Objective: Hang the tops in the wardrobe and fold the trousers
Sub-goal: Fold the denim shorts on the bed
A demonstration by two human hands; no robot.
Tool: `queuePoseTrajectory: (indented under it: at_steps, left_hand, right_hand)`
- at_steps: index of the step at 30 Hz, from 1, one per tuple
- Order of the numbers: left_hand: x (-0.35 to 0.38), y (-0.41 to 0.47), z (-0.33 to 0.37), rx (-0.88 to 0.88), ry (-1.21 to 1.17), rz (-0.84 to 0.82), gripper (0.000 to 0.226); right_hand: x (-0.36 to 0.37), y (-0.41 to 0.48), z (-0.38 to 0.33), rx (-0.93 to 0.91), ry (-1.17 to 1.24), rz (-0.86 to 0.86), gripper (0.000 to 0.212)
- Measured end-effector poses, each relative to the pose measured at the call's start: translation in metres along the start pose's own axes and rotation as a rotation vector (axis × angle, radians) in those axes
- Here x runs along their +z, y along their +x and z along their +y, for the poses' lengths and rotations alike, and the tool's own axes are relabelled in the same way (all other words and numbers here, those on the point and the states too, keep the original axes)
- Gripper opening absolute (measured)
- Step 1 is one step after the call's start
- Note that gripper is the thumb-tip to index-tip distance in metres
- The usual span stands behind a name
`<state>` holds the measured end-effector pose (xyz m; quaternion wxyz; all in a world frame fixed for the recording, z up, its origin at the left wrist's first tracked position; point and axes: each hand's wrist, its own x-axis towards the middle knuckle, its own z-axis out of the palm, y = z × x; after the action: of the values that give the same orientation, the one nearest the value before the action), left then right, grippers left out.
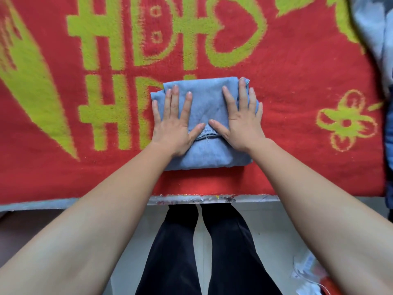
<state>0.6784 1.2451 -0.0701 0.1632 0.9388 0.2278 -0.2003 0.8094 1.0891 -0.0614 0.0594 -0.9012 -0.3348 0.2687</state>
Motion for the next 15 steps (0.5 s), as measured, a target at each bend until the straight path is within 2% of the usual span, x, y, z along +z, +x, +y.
queuePoseTrajectory:
  at_steps: [3,7,9,11,15]
  left_hand:
    - [-0.001,-0.017,-0.003,-0.107,-0.128,0.158,0.092]
    - [0.007,-0.044,-0.001,-0.518,-0.436,0.198,0.116]
    - [0.008,-0.048,0.006,-0.653,-0.549,0.202,0.12]
    - [0.005,-0.046,0.012,-0.712,-0.591,0.216,0.118]
    - [-0.004,-0.03,0.017,-0.795,-0.788,0.212,0.096]
  right_hand:
    - [0.002,-0.013,0.006,0.082,0.249,0.18,0.116]
    - [0.012,-0.033,0.007,0.337,0.428,0.249,0.13]
    - [0.014,-0.039,0.005,0.38,0.466,0.27,0.13]
    - [0.012,-0.041,0.002,0.449,0.539,0.247,0.127]
    - [0.003,-0.035,0.001,0.566,0.624,0.154,0.111]
